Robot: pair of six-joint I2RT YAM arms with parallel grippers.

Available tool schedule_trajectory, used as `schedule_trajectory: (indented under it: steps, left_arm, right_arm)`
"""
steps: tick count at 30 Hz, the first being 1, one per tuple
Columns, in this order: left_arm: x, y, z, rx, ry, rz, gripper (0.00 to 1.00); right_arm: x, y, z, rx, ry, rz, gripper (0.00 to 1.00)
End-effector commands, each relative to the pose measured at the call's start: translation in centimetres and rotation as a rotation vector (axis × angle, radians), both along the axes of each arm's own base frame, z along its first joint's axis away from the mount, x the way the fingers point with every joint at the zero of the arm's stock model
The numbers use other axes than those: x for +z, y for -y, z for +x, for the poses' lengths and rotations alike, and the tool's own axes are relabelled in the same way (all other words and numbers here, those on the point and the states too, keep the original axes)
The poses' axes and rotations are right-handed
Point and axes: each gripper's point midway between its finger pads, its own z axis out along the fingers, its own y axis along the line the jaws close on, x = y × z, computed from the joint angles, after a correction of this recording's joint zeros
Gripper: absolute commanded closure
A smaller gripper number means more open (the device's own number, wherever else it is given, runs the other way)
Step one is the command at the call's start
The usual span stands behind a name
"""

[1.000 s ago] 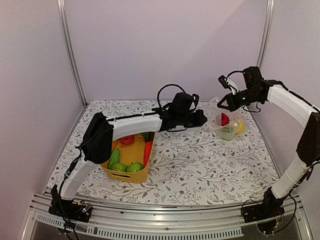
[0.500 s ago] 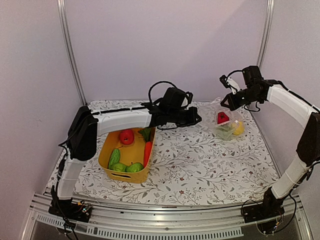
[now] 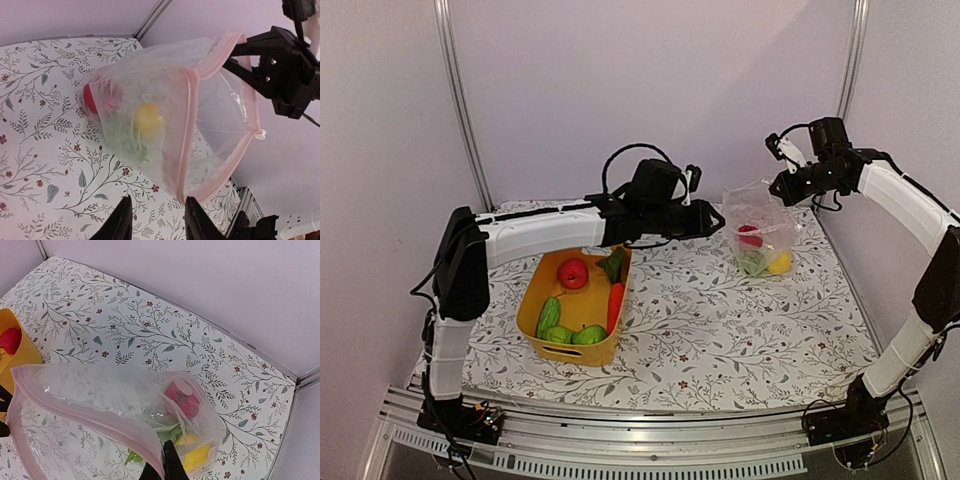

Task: Place the food in the zip-top bag and seal the zipper
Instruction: Adjust the zipper food storage bag at the corner of the board.

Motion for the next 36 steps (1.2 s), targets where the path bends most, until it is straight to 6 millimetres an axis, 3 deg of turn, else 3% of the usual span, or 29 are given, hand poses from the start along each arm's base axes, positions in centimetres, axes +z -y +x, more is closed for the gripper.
schedule_trajectory:
  steps: [1,9,14,19,27,30,36]
  left_arm:
    - [2.5,-3.0,-0.3,0.018,0.13,0.091,0.62]
    - [4.1,-10.2,-0.2,0.152,0.232,0.236,0.6]
    - [2.7,-15.4,-0.5,0.245,0.252,0.38,0.59]
    - [-0.1,-20.5,-1.0,0.325,0.22,0.535,0.58]
    - [-4.4,-26.1,-1.6,0.393,0.115,0.646,0.53]
    - [-5.8,-26.7,-1.8,0.379,0.067,0.634,0.53]
    - [-8.9,-25.9,-2.0,0.308,-0.045,0.568,0.54]
  right_arm:
    - [3.5,2.0,1.8,-0.084,0.109,-0.064,1.0]
    - [7.3,7.3,5.6,-0.246,0.218,-0.165,1.0]
    - [7.9,8.4,6.0,-0.271,0.235,-0.194,1.0]
    - [6.3,6.6,4.6,-0.191,0.184,-0.112,1.0]
    - [1.2,-0.3,-0.8,0.119,0.027,0.056,1.0]
    - [-0.1,-0.9,-2.0,0.149,-0.009,0.077,1.0]
    - [-1.0,-1.0,-3.0,0.154,-0.031,0.087,1.0]
